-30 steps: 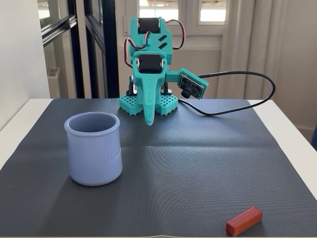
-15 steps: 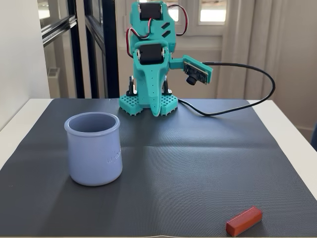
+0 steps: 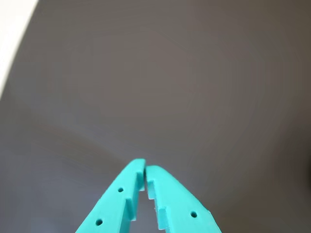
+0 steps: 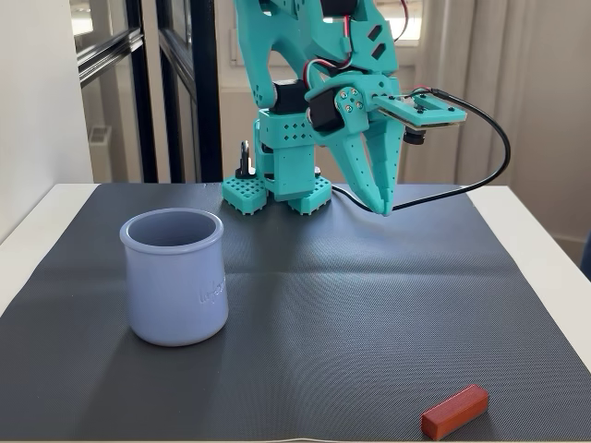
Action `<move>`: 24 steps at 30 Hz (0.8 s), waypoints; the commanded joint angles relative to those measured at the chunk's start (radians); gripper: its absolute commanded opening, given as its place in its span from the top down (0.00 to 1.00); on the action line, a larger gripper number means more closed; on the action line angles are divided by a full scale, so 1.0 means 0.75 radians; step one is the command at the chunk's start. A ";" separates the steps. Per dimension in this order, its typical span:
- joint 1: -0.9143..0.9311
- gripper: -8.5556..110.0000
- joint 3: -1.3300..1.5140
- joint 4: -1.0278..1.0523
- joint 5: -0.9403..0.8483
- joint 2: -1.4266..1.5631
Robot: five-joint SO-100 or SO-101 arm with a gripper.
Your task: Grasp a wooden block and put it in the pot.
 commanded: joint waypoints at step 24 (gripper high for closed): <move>-0.129 0.86 -0.272 -0.972 1.037 -0.675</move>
